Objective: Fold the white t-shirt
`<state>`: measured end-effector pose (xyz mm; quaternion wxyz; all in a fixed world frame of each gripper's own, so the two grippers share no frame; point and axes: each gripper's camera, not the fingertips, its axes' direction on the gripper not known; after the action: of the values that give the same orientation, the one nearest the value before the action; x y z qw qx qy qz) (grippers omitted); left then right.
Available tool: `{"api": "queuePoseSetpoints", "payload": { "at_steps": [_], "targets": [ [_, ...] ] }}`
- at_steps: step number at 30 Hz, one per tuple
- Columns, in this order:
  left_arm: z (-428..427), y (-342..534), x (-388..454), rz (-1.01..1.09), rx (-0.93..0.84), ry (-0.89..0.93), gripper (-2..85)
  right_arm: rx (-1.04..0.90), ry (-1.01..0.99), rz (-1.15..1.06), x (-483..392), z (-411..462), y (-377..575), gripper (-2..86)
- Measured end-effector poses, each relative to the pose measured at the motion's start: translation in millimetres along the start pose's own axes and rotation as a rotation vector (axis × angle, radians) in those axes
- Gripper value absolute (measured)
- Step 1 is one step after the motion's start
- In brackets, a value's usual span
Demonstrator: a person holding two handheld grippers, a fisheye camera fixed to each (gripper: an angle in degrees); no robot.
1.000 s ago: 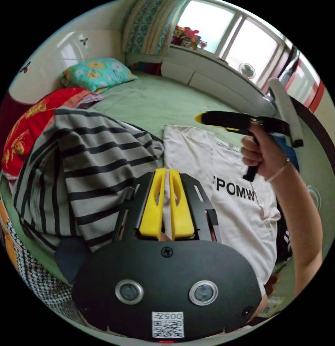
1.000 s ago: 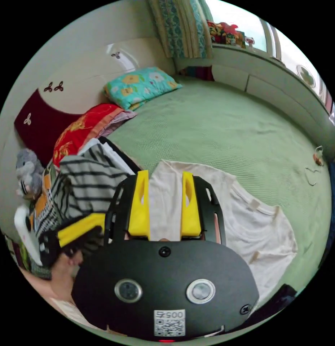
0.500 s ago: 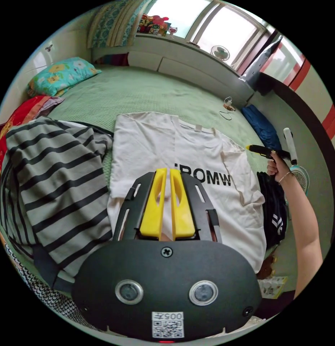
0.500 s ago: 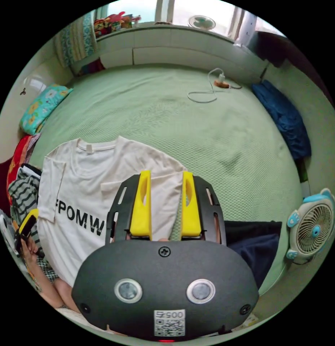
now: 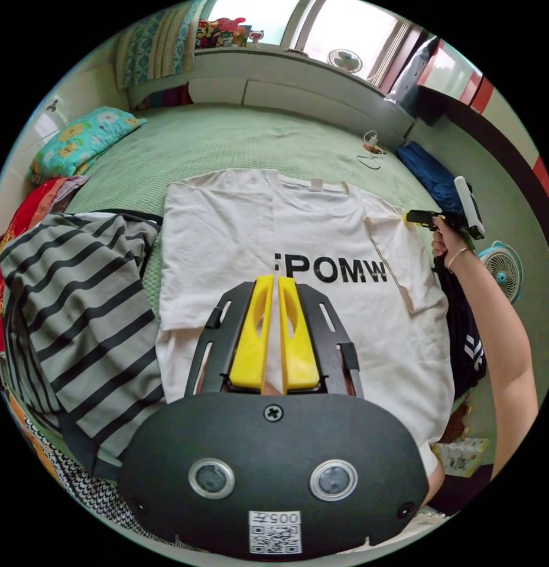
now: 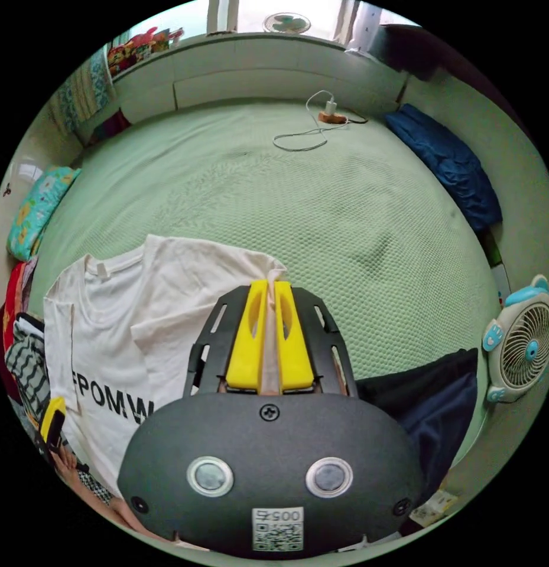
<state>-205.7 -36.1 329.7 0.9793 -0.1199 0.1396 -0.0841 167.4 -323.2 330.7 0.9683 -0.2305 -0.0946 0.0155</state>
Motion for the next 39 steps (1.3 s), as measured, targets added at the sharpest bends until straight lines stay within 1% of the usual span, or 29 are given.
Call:
{"api": "queuePoseSetpoints", "payload": {
  "at_steps": [2,3,5,7,8,10,11,13,14,16,19,21,22,24,26,30,33,36,39],
  "targets": [
    [0.0,7.0,0.6,-0.003,0.002,-0.013,15.1,-0.037,0.040,-0.024,-1.7,10.1,9.7,0.1],
    [0.3,11.5,1.0,-0.002,-0.001,-0.013,15.0,-0.031,0.078,-0.043,-3.2,12.3,18.2,2.5],
    [-0.5,18.9,1.4,-0.002,-0.002,-0.016,14.7,0.004,0.135,-0.053,-2.4,5.2,32.5,5.5],
    [-4.2,26.7,2.2,-0.003,0.012,-0.015,14.5,0.085,0.171,-0.061,3.8,-17.7,61.4,7.2],
    [-8.0,32.3,3.0,-0.001,0.025,-0.010,14.3,0.104,0.166,-0.068,5.6,-25.3,70.9,7.3],
    [-15.8,42.1,4.2,0.001,0.048,0.013,14.0,0.127,0.065,-0.140,13.3,-57.9,118.5,7.9],
    [-22.0,49.8,5.0,0.000,0.063,0.037,13.8,0.136,0.049,-0.166,14.5,-66.7,133.6,8.2],
    [-32.7,64.3,7.0,-0.003,0.087,0.069,13.4,0.143,0.017,-0.274,17.7,-98.7,200.4,8.1],
    [-40.5,75.8,9.8,0.002,0.102,0.088,13.1,0.140,0.022,-0.295,18.3,-105.7,218.4,8.1],
    [-52.7,94.8,18.3,0.036,0.121,0.103,12.7,0.132,0.007,-0.338,24.2,-130.2,289.3,8.8],
    [-71.1,128.7,41.5,0.148,0.116,0.057,11.8,0.095,-0.087,-0.299,39.3,-145.6,362.5,9.7],
    [-84.8,160.5,55.5,0.186,0.092,0.022,10.9,0.083,-0.099,-0.278,48.0,-147.5,398.6,9.9],
    [-88.5,169.7,57.4,0.184,0.088,0.017,10.7,0.069,-0.073,-0.278,52.7,-146.4,419.5,9.9],
    [-100.6,211.6,60.7,0.162,0.063,0.005,9.7,0.063,-0.029,-0.257,62.1,-145.1,447.5,9.9],
    [-103.9,245.5,59.4,0.143,0.027,-0.018,8.8,0.053,-0.027,-0.235,73.0,-144.6,472.3,9.6],
    [-100.6,320.1,45.4,0.061,-0.056,-0.042,10.8,0.036,-0.088,-0.148,104.4,-139.0,523.2,9.4],
    [-96.8,358.3,35.3,-0.010,-0.084,-0.040,12.0,-0.001,-0.097,-0.123,117.7,-126.5,552.2,9.6],
    [-88.0,387.2,31.4,-0.052,-0.126,0.000,13.2,-0.041,-0.055,-0.116,122.7,-112.4,577.6,9.9],
    [-81.0,411.8,33.6,-0.068,-0.138,0.012,13.4,-0.062,-0.074,-0.092,127.1,-102.3,602.1,9.5]
  ]
}}
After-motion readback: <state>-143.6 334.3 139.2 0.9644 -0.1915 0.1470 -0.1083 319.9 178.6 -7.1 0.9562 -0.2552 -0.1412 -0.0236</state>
